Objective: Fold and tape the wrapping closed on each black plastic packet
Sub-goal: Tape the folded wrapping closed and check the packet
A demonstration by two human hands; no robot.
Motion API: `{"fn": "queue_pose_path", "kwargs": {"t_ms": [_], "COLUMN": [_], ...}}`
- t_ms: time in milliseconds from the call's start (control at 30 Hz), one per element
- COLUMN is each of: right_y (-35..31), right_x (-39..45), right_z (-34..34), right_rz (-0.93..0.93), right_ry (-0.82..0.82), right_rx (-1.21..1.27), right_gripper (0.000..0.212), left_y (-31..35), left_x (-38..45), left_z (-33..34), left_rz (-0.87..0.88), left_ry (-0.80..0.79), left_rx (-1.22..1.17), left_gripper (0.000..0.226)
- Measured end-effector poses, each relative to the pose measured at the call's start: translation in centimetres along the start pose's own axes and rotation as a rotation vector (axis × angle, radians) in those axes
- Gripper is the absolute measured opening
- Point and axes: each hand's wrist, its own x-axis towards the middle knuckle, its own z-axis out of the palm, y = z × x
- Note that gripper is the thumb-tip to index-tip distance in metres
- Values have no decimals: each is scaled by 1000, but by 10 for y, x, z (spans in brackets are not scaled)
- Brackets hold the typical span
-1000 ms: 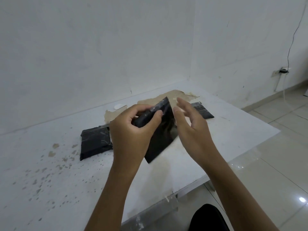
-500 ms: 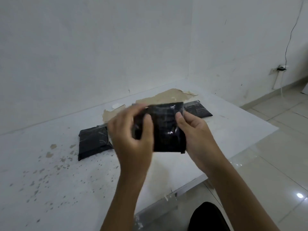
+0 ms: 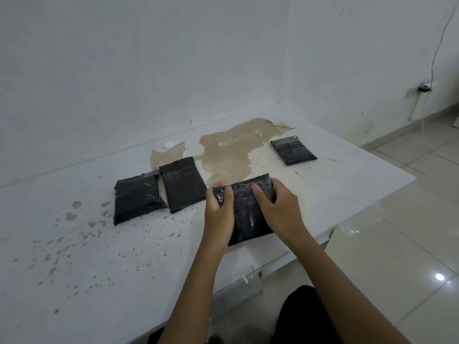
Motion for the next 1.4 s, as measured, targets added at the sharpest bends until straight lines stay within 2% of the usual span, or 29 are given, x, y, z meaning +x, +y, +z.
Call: {"fn": "queue_pose_path", "kwargs": {"t_ms": [67, 133, 200, 267, 333, 433, 600, 767, 833, 967, 1067, 1300, 1400], "right_y": [16, 26, 35, 42, 46, 47, 47, 46, 46, 44, 45, 47, 47], "right_x": [6, 6, 0, -4, -7, -8, -13, -13, -13, -13, -14, -14, -15], "right_z": [5, 8, 6, 3, 1, 3, 5, 6, 7, 6, 6, 10, 11], "right_rz": [24, 48, -62, -167, -140, -64, -21, -8, -1, 2, 4, 26, 13], "right_ry": [-78, -149, -150, -164, -226, -241, -190, -191, -198, -217, -223, -194, -187], "right_rx": [-182, -264, -409, -675, -858, -900, -928, -933, -935, -943, -948, -916, -927], "right_gripper": [50, 66, 58, 51, 51, 51, 50, 51, 51, 50, 50, 51, 52], "left_y": [-13, -27, -37, -40, -44, -47, -47, -33, -23, -22, -37, -47, -51], "left_x": [8, 12, 10, 4, -1, -4, -8, -14, -11, 3, 3, -8, -12], "left_z": [-2, -6, -7, -4, 1, 3, -17, -39, -31, 7, 16, -16, -22], "left_rz": [158, 275, 362, 469, 489, 455, 409, 247, 254, 331, 253, 263, 227], "left_ry": [33, 35, 27, -30, -88, -100, -32, 17, 36, -98, -134, 23, 45], "left_rx": [329, 671, 979, 1147, 1273, 1425, 1497, 1593, 1595, 1403, 1413, 1576, 1541], "left_gripper": [57, 68, 61, 53, 56, 68, 67, 71, 69, 58, 64, 78, 87]}}
